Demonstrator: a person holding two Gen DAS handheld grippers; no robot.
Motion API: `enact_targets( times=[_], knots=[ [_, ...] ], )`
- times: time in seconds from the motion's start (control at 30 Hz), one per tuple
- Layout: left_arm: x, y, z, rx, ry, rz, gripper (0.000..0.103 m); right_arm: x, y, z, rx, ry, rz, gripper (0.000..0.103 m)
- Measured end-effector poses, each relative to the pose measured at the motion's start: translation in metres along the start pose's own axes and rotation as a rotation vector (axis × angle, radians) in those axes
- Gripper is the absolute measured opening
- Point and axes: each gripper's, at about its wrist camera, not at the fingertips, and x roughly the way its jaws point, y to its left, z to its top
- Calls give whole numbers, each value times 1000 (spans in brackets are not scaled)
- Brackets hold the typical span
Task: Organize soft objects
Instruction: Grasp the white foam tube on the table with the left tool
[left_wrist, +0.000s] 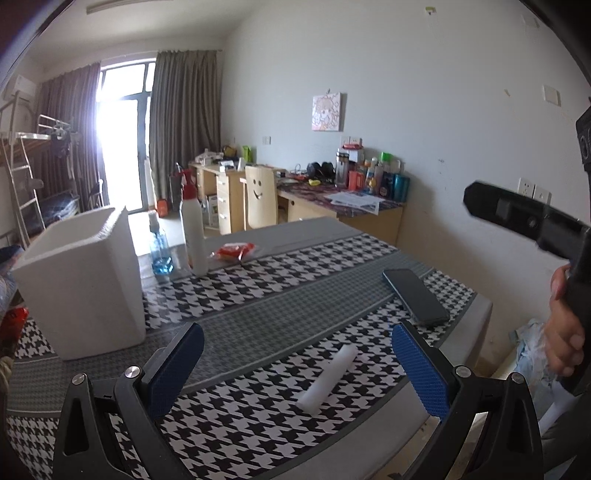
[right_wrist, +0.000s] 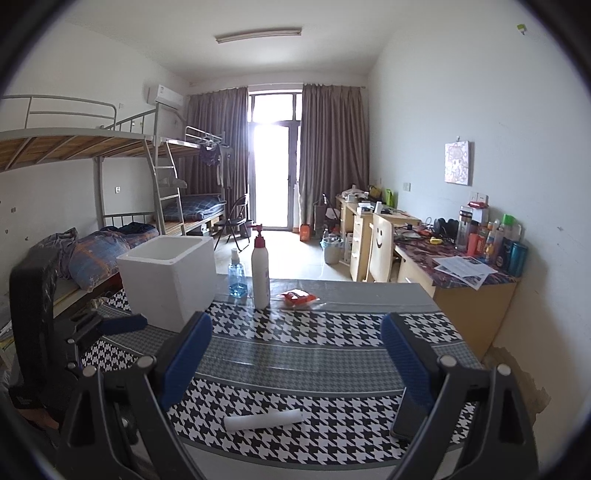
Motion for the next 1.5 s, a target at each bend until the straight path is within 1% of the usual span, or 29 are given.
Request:
enact_targets(
  times=[0.13, 0.3, 0.43, 0.5, 0.53, 0.67, 0.77, 0.87, 0.93, 1.03, 1.1, 1.13, 1.17, 1.2, 1.23, 1.33, 1.4, 1.5],
  knots=[
    [15, -3, -4, 11, 38, -13, 102, -2, -6, -2, 12, 3, -10, 95],
    [36, -11, -9, 64, 91, -55, 102, -7, -13, -7, 22, 5, -36, 95],
    [52, -15, -14, 103, 139, -78, 97, -16, -24, -14, 43, 12, -69, 95],
    [61, -17, -16, 113, 161, -85, 96, -20, -30, -17, 54, 15, -86, 95],
    [65, -18, -18, 121, 169, -90, 95, -24, -35, -20, 63, 16, -103, 95],
    [87, -20, -24, 153, 239, -117, 87, -33, -47, -27, 84, 30, -155, 95],
    [100, -20, -29, 160, 281, -143, 87, -43, -56, -32, 98, 42, -213, 95],
    [109, -20, -33, 184, 310, -125, 86, -57, -67, -42, 110, 55, -289, 95],
    [115, -18, -36, 191, 329, -132, 86, -68, -76, -50, 124, 66, -338, 95],
    [121, -20, -42, 226, 357, -146, 86, -80, -95, -71, 158, 110, -420, 95],
    [126, -24, -47, 253, 375, -151, 85, -86, -113, -92, 189, 167, -500, 95],
    [128, -24, -48, 258, 383, -151, 83, -87, -120, -101, 210, 191, -522, 95],
    [131, -24, -50, 257, 393, -152, 79, -88, -128, -111, 237, 220, -546, 95],
    [134, -25, -51, 257, 407, -155, 76, -89, -138, -127, 272, 261, -576, 95],
    [137, -26, -53, 259, 420, -162, 72, -90, -143, -138, 290, 285, -592, 95],
    [138, -29, -53, 267, 413, -164, 70, -93, -161, -177, 353, 375, -652, 95],
    [139, -31, -53, 265, 412, -170, 67, -96, -170, -197, 387, 419, -668, 95],
    [139, -34, -53, 255, 417, -180, 60, -97, -187, -231, 432, 500, -683, 95]
  ],
)
